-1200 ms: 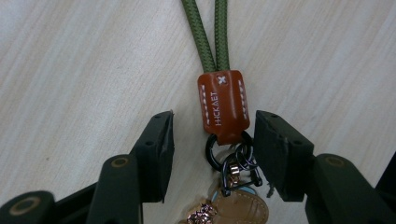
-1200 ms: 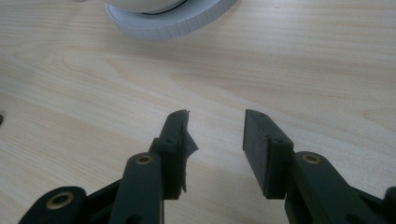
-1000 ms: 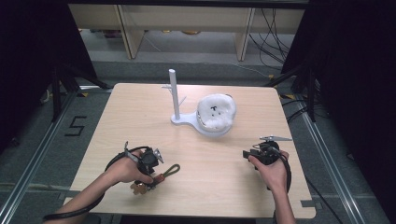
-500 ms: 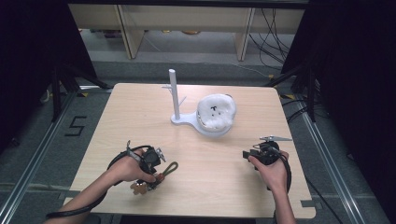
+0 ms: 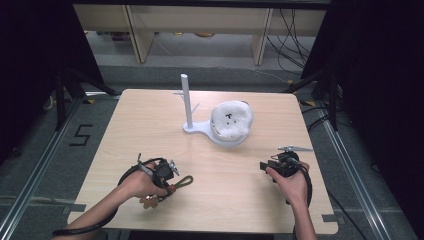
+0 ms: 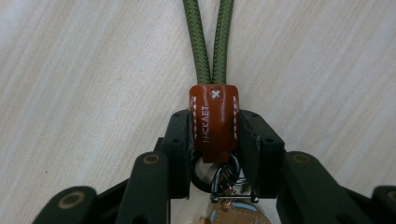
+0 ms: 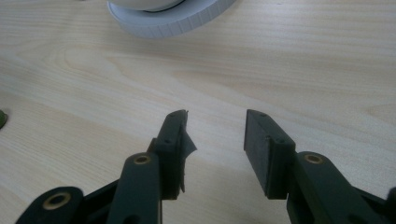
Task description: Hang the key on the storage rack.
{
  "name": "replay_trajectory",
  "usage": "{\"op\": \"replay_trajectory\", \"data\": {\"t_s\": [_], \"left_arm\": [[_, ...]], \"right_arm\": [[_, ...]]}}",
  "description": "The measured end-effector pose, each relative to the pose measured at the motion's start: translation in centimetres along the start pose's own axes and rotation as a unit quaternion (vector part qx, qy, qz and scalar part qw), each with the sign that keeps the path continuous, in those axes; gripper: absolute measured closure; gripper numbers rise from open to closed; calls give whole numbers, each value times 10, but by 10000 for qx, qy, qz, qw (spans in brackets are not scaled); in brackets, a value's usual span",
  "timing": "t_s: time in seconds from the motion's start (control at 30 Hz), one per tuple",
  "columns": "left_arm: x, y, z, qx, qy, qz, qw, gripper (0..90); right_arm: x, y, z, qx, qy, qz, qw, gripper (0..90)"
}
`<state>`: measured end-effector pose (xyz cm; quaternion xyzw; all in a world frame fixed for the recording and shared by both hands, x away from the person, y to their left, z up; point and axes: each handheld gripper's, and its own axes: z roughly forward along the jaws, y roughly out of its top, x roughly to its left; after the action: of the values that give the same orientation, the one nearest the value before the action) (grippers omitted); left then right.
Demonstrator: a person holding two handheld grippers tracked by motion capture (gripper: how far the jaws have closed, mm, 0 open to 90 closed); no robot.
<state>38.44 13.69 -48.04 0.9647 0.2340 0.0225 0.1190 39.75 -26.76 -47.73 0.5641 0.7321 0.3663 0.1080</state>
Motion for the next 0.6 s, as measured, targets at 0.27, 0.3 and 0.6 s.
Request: {"op": "replay_trajectory", "data": {"t_s": [0.27,0.3,0.6], "left_arm": [[-2,-7,0,-295,37,-164,9994,676],[-2,-7,0,-303,34,-156,9994,677],[-1,-21,-3,-891,-126,-472,9948,683]], "right_arm": [[2,-1,1,45,1,123,9999,598],[1,0,2,-19,23,37,10000,598],[-1,-1,0,-32,-1,36,10000,598]]}}
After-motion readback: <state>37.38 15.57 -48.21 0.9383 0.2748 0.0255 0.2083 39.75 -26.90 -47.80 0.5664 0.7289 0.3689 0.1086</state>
